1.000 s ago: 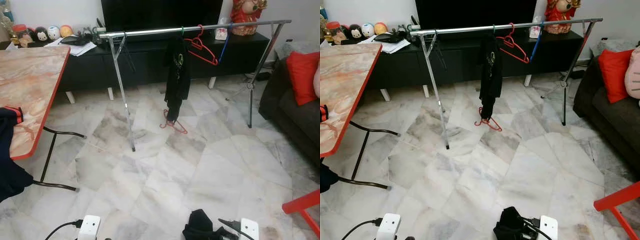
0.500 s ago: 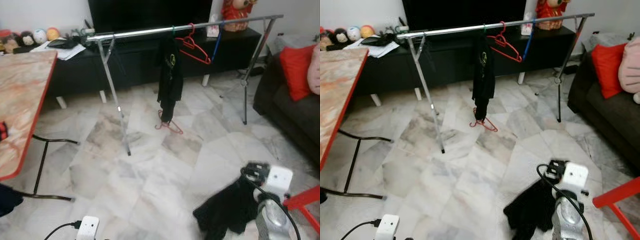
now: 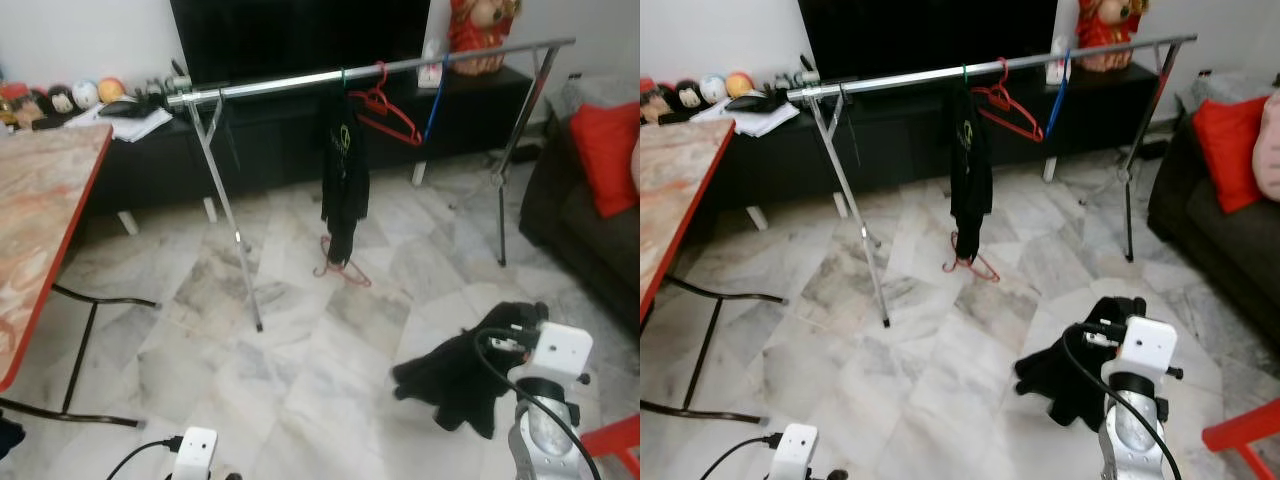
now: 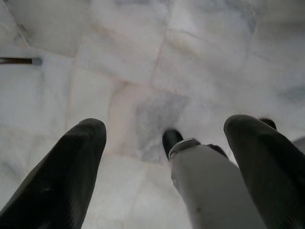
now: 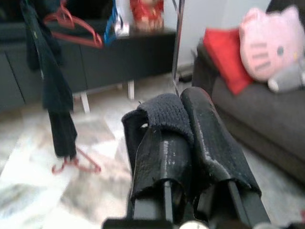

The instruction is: Hang hanger

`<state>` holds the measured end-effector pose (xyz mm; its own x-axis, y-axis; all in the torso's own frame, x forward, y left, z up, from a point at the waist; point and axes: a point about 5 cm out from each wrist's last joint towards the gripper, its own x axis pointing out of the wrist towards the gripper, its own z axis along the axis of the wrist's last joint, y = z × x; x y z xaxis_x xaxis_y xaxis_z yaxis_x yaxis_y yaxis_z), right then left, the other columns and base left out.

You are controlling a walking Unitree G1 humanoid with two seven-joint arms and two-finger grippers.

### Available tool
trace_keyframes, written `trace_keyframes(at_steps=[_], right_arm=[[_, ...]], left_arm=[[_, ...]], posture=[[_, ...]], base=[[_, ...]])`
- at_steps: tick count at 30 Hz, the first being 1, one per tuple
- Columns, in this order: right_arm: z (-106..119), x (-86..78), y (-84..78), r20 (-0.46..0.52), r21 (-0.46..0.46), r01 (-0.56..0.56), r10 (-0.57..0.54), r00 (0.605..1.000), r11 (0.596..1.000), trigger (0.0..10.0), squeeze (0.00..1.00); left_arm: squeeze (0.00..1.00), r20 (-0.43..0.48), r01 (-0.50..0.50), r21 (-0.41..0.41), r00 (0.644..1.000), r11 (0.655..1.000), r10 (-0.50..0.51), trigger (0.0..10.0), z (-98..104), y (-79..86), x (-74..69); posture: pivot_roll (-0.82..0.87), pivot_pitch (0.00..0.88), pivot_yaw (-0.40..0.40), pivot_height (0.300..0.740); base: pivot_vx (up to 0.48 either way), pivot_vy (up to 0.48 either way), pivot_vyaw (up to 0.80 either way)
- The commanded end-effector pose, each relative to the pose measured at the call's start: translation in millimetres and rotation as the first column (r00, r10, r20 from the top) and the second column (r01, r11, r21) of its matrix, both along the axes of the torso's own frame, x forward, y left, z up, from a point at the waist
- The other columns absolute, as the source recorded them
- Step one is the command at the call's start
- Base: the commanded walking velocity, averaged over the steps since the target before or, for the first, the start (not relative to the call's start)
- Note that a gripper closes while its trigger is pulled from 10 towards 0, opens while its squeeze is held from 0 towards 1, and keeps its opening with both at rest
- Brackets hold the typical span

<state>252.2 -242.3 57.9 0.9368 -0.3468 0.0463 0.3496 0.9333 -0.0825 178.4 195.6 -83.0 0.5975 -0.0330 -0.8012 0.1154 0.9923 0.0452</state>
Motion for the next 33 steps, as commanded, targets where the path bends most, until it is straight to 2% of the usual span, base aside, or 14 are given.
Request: trace_keyframes(at_steps=[1, 25, 33], right_arm=[[8.3, 6.8, 13.3, 0.029, -0.004, -0.045, 0.045, 0.999, 0.999, 10.0, 0.00], [25.6, 18.9, 14.0, 0.030, -0.002, -0.058, 0.058, 0.998, 0.998, 10.0, 0.00], [27.2, 21.2, 18.8, 0.024, -0.008, -0.077, 0.077, 0.997, 0.997, 10.0, 0.00]], left_arm=[[0.00, -0.020, -0.002, 0.035, 1.000, 0.999, 0.003, 10.0, -0.9, 11.2, -5.5], [0.00, -0.026, -0.015, 0.033, 1.000, 0.999, 0.016, 10.0, -2.3, 9.0, -7.2], [0.00, -0.030, -0.015, 0.032, 0.999, 0.999, 0.016, 10.0, -2.9, 7.3, -7.9]], posture=[[-0.16, 0.000, -0.003, 0.740], [-0.17, 0.000, -0.007, 0.740], [-0.17, 0.000, -0.006, 0.740]], base=[[0.296, 0.000, 0.00], [0.283, 0.000, 0.00], [0.275, 0.000, 0.00]])
